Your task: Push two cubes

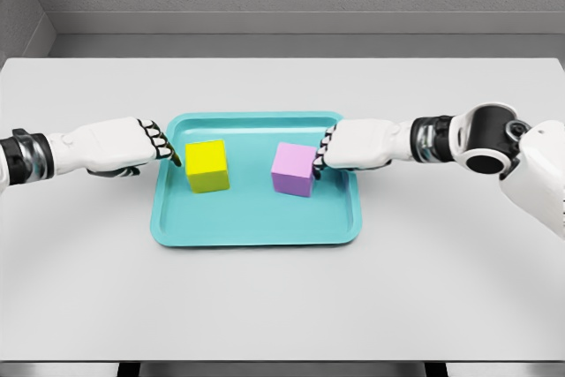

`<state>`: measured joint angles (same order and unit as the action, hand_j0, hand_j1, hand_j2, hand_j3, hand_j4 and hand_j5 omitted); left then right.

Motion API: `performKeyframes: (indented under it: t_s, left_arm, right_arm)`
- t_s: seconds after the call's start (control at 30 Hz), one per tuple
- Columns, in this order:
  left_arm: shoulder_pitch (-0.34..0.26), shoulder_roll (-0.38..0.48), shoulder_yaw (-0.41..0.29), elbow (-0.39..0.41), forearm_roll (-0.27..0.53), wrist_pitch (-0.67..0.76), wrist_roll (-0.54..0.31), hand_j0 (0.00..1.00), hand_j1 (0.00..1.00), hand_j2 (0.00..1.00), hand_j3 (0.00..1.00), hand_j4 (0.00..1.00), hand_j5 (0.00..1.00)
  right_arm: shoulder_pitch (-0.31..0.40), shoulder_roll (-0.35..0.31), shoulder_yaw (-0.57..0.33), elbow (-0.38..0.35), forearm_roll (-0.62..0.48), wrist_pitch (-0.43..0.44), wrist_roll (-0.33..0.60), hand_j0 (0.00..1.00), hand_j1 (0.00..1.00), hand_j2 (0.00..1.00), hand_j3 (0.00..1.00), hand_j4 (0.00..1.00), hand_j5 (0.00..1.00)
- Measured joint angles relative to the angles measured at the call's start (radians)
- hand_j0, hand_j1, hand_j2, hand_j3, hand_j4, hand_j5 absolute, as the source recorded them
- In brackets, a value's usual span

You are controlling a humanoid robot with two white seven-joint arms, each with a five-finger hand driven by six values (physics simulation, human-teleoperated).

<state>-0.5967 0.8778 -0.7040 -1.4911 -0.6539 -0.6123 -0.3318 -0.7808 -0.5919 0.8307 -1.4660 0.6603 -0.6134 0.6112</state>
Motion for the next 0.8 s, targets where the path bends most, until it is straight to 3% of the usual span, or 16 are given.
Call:
performKeyframes:
  t_s: [0.33,0.8]
  left_arm:
    - [-0.008,-0.023,0.001,0.0,0.001,0.0,0.0,0.74,0.74,0.74,0.74,0.74,0.74]
    - [-0.017,-0.068,0.005,-0.009,0.005,0.0,-0.018,0.74,0.74,0.74,0.74,0.74,0.74]
  right_arm:
    - [-0.003,0.035,0.0,0.005,0.006,0.0,0.0,0.65,0.65,0.65,0.65,0.65,0.65]
    - [-0.029,0.073,0.0,0.093,0.048,0.0,0.0,0.65,0.65,0.65,0.65,0.65,0.65]
